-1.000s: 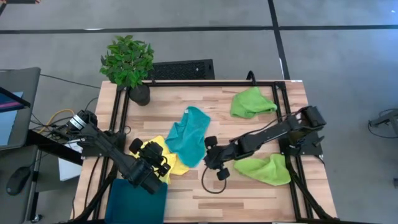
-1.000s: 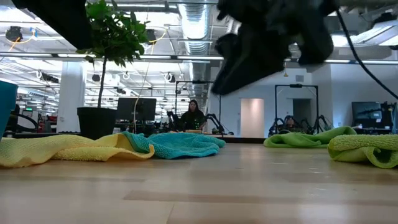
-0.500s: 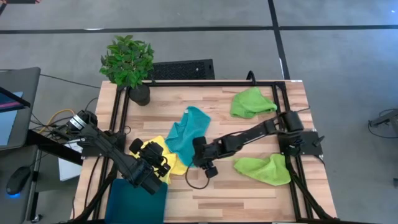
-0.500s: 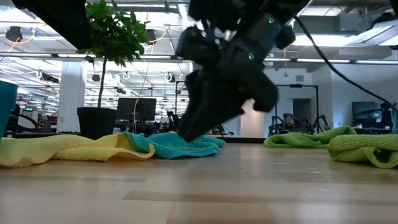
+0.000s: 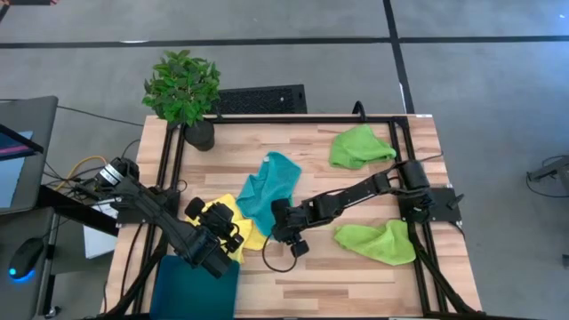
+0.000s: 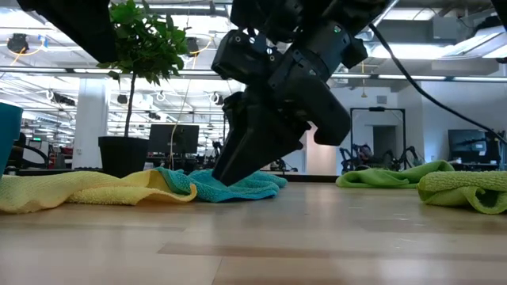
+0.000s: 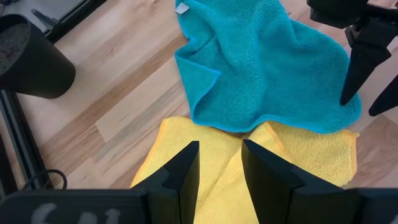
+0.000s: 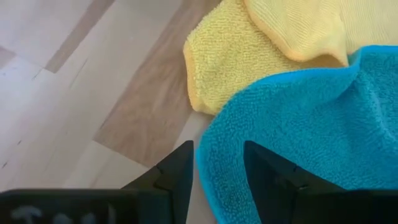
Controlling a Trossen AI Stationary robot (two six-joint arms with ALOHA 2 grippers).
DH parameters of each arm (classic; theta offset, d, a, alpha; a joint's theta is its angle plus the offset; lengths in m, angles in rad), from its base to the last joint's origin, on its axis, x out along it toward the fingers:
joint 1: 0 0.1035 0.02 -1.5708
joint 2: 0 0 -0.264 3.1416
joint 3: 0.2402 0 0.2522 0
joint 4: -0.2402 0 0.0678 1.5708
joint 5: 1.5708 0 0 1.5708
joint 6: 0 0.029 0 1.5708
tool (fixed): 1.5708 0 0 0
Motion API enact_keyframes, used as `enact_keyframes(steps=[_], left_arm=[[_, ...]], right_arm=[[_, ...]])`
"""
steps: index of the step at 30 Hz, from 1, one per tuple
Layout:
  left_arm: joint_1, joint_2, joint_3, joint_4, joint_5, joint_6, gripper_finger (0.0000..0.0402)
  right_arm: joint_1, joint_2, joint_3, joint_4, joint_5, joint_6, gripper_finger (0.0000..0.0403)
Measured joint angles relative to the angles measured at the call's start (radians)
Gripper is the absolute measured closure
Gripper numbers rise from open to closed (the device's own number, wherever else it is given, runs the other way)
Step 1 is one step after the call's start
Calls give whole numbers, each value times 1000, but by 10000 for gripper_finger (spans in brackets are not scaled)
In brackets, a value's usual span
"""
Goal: Fold microfiber towels
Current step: Fold the blue microfiber towel
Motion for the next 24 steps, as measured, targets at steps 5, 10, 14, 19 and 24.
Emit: enact_keyframes(steps=[5,10,14,19,24], left_arm=[[0,0,0,1,0,0,288],[0,0,0,1,0,0,288],[0,0,0,4,1,0,288],[0,0,0,9,1,0,288],[1,0,0,20,2,1,288]], right_arm=[[0,0,0,0,0,0,239],[0,1,-1,0,-1,5,237],[0,38,-4,28,-4,20,238],[0,53,0,60,0,0,239],[-1,53,0,50,1,8,248]])
